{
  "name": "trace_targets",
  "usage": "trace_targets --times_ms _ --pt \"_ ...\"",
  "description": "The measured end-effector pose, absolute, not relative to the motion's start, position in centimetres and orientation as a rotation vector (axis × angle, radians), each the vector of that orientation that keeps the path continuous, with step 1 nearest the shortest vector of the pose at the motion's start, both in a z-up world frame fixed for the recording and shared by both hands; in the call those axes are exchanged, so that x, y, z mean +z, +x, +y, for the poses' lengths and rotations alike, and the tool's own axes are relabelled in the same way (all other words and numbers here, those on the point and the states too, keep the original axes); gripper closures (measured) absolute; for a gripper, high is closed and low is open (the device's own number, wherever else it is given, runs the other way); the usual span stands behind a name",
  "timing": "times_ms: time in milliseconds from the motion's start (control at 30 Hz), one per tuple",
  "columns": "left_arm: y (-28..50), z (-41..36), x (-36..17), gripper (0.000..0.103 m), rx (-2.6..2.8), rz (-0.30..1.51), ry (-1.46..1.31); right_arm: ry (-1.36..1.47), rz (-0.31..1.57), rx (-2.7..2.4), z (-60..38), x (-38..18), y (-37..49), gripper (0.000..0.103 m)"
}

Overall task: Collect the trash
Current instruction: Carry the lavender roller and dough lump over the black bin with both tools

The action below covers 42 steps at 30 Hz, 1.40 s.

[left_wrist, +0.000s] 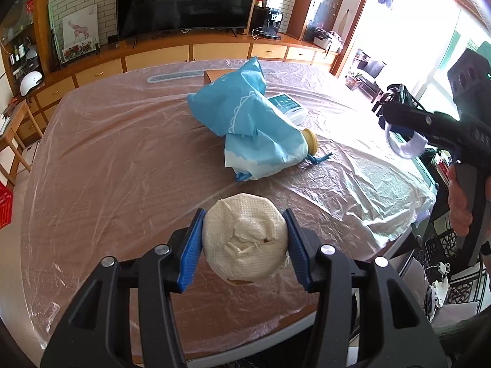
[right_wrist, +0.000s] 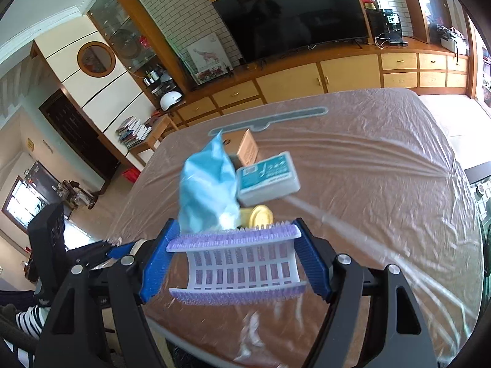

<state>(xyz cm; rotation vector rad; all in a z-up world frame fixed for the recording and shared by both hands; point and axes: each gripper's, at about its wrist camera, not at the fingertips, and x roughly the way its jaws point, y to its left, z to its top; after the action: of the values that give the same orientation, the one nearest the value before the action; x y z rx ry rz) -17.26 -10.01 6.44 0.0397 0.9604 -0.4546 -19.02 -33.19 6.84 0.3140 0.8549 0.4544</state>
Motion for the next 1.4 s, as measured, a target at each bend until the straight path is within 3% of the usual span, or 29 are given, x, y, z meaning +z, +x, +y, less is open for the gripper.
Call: trace_targets --times_ms 600,1400 --pt "-21.2 -9.5 7.7 0.052 -0.561 0.951 0.089 0.320 0.939 0.533 -29.8 6.2 -27.5 0.030" --pt "-27.7 -11.3 4.7 0.052 -0.708 1.023 0.237 0.217 1.093 0.491 -27.7 2.1 -33.2 0.030"
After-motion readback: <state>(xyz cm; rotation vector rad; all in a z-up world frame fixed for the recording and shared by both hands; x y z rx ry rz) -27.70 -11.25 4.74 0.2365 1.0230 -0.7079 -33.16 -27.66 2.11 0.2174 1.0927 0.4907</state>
